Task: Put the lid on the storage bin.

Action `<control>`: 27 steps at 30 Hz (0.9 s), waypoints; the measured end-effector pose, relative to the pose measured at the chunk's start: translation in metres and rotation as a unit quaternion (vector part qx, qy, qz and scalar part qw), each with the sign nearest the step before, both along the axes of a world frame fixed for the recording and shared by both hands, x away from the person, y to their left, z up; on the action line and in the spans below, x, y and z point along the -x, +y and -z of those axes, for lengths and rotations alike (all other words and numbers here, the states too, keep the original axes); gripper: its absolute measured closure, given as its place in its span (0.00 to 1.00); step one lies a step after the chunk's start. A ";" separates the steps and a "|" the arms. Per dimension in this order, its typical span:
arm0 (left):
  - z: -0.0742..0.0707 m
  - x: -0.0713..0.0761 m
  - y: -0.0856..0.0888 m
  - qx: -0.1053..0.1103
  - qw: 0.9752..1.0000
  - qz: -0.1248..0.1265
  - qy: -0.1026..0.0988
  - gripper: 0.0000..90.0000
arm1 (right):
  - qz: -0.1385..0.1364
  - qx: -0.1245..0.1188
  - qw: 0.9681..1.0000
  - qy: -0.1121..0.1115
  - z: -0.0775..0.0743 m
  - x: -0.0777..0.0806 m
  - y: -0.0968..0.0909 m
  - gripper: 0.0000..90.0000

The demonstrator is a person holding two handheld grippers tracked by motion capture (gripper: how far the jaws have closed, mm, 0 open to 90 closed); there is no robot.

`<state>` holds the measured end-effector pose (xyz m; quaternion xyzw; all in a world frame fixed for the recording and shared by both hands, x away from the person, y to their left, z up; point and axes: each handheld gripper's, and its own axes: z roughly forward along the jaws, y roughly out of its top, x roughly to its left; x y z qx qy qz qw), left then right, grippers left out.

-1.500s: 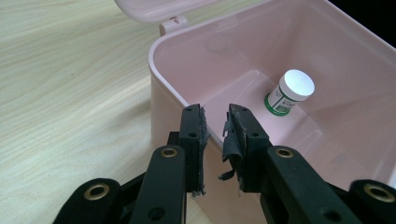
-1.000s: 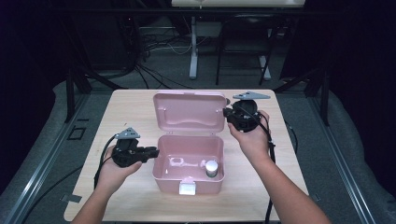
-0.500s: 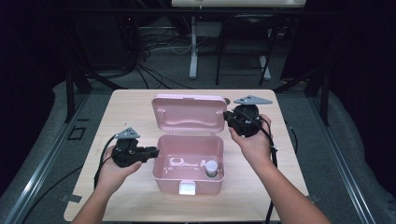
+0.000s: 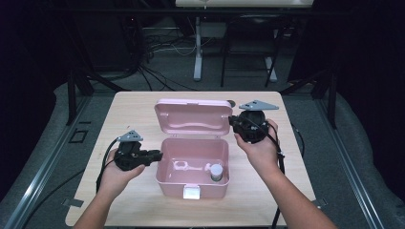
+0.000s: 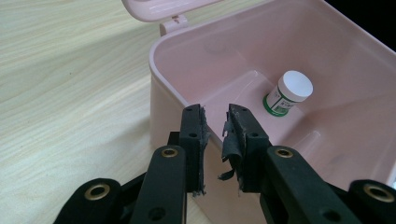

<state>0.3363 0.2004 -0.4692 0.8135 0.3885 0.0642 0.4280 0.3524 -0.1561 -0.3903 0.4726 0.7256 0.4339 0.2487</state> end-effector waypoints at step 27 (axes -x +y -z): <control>0.000 0.000 0.000 0.000 1.000 -0.002 -0.001 0.85 | -0.001 -0.014 0.999 -0.037 0.010 0.016 -0.001 0.96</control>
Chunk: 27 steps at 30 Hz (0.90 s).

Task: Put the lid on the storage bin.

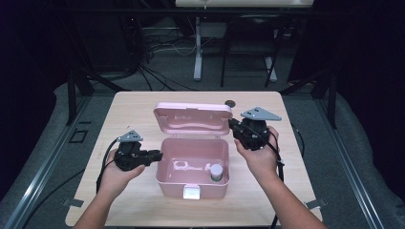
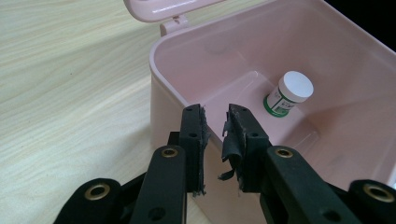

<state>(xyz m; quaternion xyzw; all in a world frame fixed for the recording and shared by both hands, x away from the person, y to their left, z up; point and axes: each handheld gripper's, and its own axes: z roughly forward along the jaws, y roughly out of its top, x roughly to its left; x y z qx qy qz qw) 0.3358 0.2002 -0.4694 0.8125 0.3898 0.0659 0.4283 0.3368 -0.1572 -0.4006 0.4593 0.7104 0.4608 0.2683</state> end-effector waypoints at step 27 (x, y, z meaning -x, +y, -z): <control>0.000 0.000 0.000 0.000 1.000 -0.001 0.000 0.85 | 0.016 -0.035 0.998 -0.049 0.019 0.023 0.001 0.94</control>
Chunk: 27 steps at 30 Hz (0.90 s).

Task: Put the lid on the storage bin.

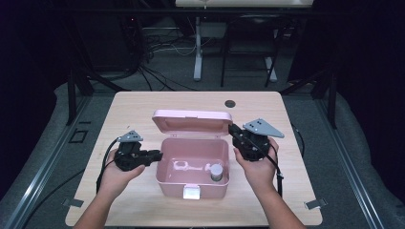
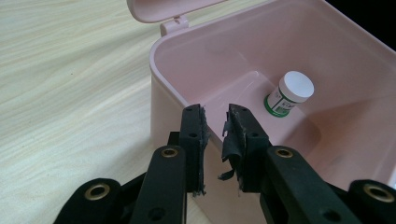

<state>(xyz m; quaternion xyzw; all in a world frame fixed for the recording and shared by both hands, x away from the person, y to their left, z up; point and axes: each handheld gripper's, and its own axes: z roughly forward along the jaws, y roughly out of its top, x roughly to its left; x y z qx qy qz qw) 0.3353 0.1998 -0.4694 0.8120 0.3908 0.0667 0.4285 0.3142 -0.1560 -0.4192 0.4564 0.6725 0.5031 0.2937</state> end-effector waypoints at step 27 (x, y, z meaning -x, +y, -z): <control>0.001 -0.001 0.001 0.000 1.000 0.000 -0.004 0.84 | 0.002 -0.029 0.999 -0.038 0.016 0.010 -0.003 0.93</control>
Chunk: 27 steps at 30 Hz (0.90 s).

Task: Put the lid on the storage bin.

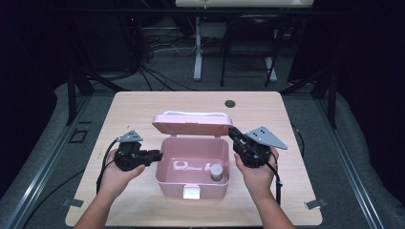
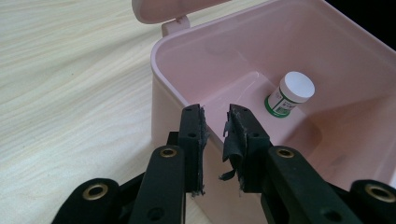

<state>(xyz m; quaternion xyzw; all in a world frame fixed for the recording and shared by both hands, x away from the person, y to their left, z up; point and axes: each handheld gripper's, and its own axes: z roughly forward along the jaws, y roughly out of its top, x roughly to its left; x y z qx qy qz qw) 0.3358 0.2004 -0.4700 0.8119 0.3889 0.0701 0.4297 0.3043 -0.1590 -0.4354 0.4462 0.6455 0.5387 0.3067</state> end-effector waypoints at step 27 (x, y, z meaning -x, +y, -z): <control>-0.045 0.027 0.009 0.052 0.989 -0.038 -0.137 0.73 | -0.006 -0.003 1.000 -0.004 0.009 0.006 -0.001 0.92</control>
